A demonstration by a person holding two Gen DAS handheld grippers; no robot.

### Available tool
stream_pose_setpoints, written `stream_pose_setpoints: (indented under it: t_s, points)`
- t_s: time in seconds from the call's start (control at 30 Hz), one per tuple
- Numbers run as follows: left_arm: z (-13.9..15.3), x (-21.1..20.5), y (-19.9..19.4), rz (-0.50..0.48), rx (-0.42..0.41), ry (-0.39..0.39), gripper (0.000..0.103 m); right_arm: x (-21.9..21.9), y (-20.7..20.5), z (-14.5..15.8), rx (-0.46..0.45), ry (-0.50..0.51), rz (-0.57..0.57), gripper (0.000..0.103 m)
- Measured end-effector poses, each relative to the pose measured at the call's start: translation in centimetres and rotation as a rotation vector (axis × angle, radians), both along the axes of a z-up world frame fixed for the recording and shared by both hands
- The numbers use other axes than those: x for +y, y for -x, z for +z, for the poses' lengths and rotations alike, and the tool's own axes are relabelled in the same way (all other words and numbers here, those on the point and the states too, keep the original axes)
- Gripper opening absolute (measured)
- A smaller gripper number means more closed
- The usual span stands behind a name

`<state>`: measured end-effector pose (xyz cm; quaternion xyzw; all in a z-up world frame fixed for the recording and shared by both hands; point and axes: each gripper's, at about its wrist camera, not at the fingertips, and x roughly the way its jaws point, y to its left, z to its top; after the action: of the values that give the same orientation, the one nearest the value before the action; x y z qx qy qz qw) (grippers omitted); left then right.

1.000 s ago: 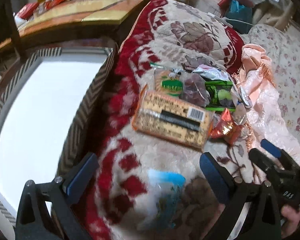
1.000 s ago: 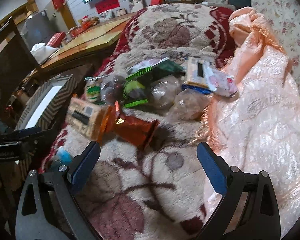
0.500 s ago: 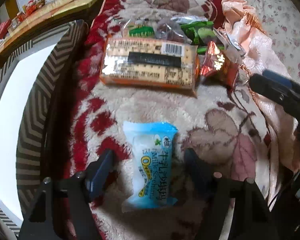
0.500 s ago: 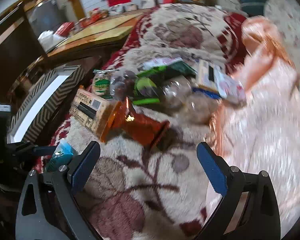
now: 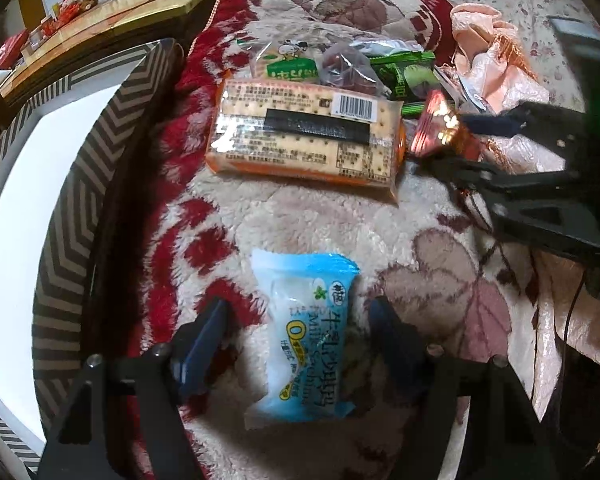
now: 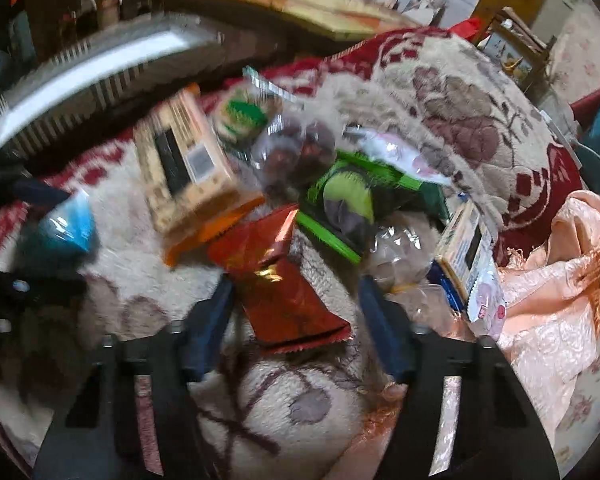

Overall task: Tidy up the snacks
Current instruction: 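Grasp the blue milk candy bag with left tool while right tool grasps red snack bag, then carry both bags over the white tray and open both tools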

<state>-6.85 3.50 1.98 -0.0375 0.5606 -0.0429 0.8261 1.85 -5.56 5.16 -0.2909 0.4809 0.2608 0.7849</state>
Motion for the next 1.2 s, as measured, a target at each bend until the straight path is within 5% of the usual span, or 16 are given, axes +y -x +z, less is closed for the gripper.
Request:
stream_pose_setpoints:
  t_s: [0.1, 0.17, 0.47, 1.2]
  points:
    - [0.1, 0.4, 0.1, 0.013, -0.01, 0.005, 0.058, 0.2, -0.1, -0.5, -0.012, 0.019, -0.004, 0.033]
    - [0.4, 1.0, 0.1, 0.036, -0.008, 0.015, 0.033, -0.3, -0.2, 0.2, 0.008, -0.031, -0.044, 0.033]
    - [2.3, 1.5, 1.0, 0.035, -0.038, 0.06, 0.033, -2.1, 2.3, 3.0, 0.093, -0.291, -0.211, 0.033]
    - [7.8, 8.7, 2.5, 0.21, -0.169, -0.029, 0.033, 6.1, 3.9, 5.9, 0.112, -0.379, -0.161, 0.033]
